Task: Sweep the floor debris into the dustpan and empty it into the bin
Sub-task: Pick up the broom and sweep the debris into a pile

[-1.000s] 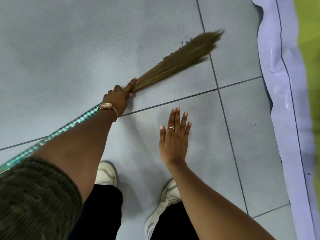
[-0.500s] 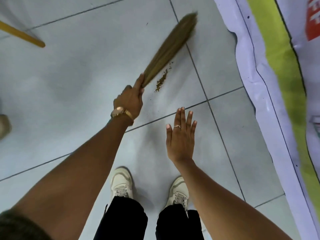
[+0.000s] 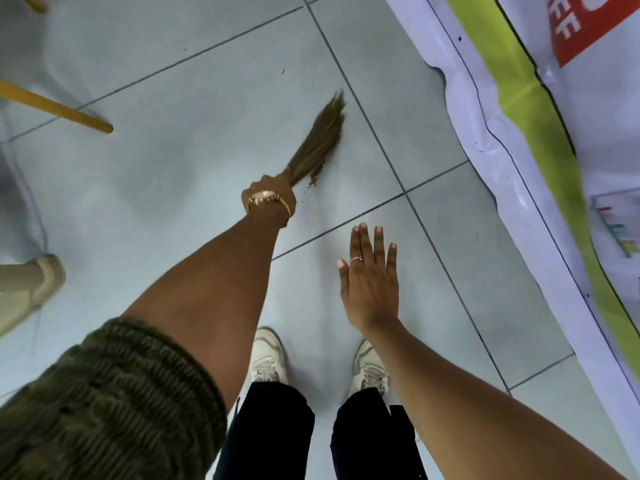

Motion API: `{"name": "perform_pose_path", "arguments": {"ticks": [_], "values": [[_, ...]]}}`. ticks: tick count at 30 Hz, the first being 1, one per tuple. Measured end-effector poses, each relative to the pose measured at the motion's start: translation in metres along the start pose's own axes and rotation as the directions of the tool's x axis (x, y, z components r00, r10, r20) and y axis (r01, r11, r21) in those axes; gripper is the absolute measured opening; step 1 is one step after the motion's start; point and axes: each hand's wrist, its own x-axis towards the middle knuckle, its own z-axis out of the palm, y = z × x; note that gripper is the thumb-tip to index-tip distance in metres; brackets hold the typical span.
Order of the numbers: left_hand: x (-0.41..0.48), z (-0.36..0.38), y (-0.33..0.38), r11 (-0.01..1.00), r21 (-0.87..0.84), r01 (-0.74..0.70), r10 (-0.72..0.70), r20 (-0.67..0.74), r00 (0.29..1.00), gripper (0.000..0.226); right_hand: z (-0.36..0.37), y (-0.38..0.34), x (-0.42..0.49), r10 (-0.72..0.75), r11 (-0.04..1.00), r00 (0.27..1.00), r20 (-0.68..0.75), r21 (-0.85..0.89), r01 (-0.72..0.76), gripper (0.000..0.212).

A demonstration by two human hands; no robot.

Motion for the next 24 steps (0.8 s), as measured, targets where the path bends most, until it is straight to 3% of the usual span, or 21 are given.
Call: {"name": "perform_pose_path", "arguments": {"ticks": [5,9,15,18,24], "values": [[-0.054,0.006,-0.022,0.997,-0.043,0.058,-0.056,0.055,0.997,0.049,-0.032,-0.005,-0.036,-0.009,1.000,1.000,-0.030,-0.030,0.008,0.059],[-0.101,-0.005,-0.037,0.994,-0.088,0.072,-0.071,0.013,0.997,0.049,-0.062,-0.010,-0.065,0.032,0.999,0.998,-0.057,-0.016,-0.033,0.059],[-0.182,-0.029,-0.051,0.996,-0.075,-0.041,0.029,-0.159,0.987,0.050,-0.100,-0.018,-0.124,0.144,0.987,0.988,-0.057,0.081,-0.139,0.071],[-0.226,-0.022,-0.044,0.989,-0.048,-0.136,0.125,-0.190,0.974,0.054,-0.103,-0.012,-0.165,0.187,0.977,0.982,-0.040,0.113,-0.181,0.065],[-0.312,0.046,-0.008,0.965,-0.136,-0.223,0.219,-0.045,0.975,0.056,-0.079,0.024,-0.254,0.293,0.942,0.955,0.034,0.161,-0.295,0.056]]}}
